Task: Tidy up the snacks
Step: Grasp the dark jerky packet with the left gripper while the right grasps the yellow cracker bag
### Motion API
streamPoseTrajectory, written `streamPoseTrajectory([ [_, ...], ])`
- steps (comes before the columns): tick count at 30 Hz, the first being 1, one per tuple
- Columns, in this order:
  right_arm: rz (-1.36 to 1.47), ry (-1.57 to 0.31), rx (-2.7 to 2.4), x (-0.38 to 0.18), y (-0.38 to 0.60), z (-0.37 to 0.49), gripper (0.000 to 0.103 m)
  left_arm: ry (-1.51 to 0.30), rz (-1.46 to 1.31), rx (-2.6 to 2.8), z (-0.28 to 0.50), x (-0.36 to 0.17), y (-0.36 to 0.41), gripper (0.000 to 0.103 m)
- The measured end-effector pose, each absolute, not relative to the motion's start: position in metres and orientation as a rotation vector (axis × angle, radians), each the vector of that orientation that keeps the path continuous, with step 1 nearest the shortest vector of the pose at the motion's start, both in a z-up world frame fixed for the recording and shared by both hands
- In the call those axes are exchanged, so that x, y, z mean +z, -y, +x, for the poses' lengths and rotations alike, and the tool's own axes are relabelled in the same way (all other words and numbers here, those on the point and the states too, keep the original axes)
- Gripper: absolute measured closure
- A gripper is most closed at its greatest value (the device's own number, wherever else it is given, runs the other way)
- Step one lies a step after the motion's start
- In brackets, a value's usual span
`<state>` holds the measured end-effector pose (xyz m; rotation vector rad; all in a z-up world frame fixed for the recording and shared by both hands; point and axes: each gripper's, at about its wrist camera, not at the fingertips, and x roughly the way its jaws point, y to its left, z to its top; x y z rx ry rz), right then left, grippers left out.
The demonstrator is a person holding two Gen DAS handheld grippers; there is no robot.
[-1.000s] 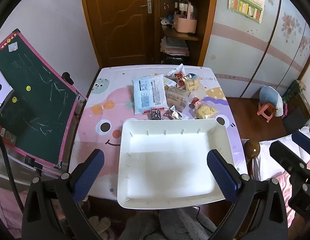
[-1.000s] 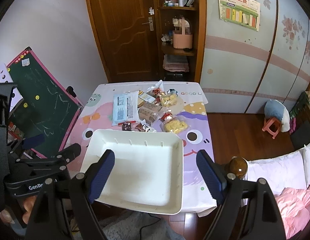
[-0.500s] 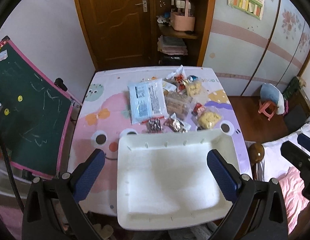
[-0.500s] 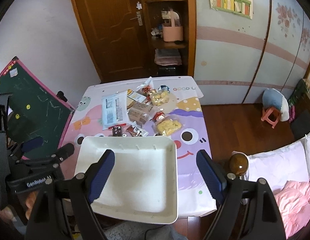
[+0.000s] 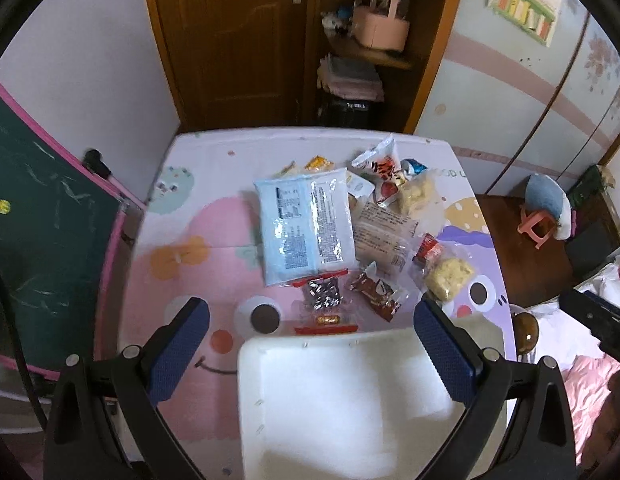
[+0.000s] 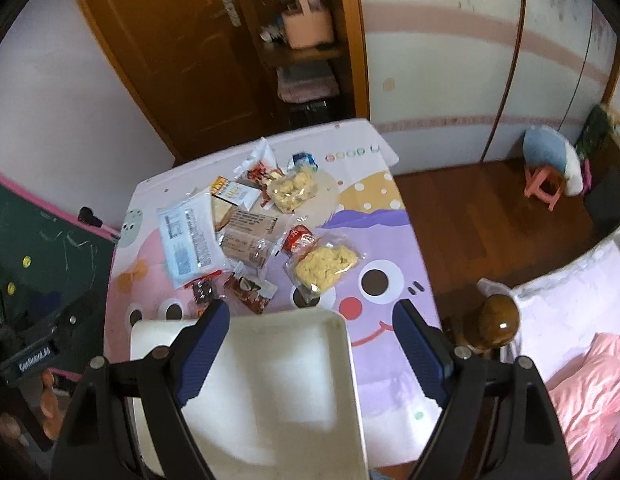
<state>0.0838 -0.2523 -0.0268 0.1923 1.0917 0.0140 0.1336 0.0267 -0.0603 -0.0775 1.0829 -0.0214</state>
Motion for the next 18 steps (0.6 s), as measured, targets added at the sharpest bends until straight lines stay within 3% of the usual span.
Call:
streamPoseTrajectory([
  [12, 0.374, -1.415, -0.09, -0.167, 0.26, 0.201, 0.019, -1.366, -0.152, 0.002, 0.222, -0.194, -0.008, 0.002],
  [18, 0.422, -1.489, -0.158, -0.206, 0.263, 0.218, 0.019, -1.473, -0.234, 0.043, 0.239, -0.243, -0.009, 0.002],
])
